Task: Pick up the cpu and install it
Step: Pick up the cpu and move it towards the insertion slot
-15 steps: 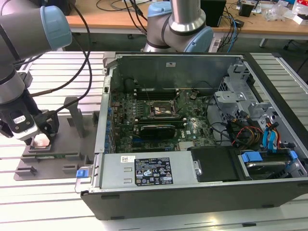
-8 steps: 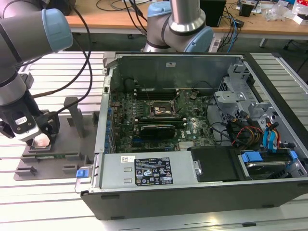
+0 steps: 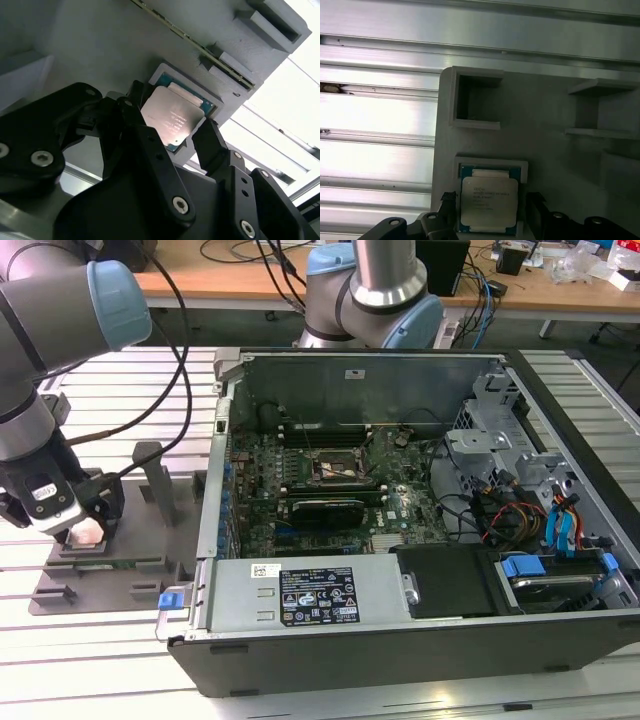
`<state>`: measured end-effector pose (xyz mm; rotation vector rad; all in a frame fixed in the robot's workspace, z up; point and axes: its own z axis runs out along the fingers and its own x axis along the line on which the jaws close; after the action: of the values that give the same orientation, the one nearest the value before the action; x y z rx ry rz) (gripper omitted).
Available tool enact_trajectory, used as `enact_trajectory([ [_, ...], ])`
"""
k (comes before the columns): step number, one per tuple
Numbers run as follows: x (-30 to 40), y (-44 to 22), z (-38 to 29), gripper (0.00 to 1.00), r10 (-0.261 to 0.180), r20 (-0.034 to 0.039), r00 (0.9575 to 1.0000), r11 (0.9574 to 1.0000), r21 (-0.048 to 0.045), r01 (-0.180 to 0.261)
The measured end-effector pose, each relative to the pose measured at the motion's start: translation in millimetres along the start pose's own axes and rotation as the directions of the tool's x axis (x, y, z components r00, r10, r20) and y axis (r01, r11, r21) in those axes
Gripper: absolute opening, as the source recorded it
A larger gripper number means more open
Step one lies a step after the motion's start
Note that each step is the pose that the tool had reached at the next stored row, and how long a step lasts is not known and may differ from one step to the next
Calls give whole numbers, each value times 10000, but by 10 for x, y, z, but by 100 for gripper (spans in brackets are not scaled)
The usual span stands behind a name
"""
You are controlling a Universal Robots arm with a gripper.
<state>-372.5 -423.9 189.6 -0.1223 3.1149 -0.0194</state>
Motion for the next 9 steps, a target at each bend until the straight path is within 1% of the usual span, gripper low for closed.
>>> enact_trajectory([
  [6, 2, 3, 9, 66, 97, 3, 10000, 10000, 0, -97],
  [9, 15, 3, 1, 66, 98, 26, 9999, 10000, 1, -98],
])
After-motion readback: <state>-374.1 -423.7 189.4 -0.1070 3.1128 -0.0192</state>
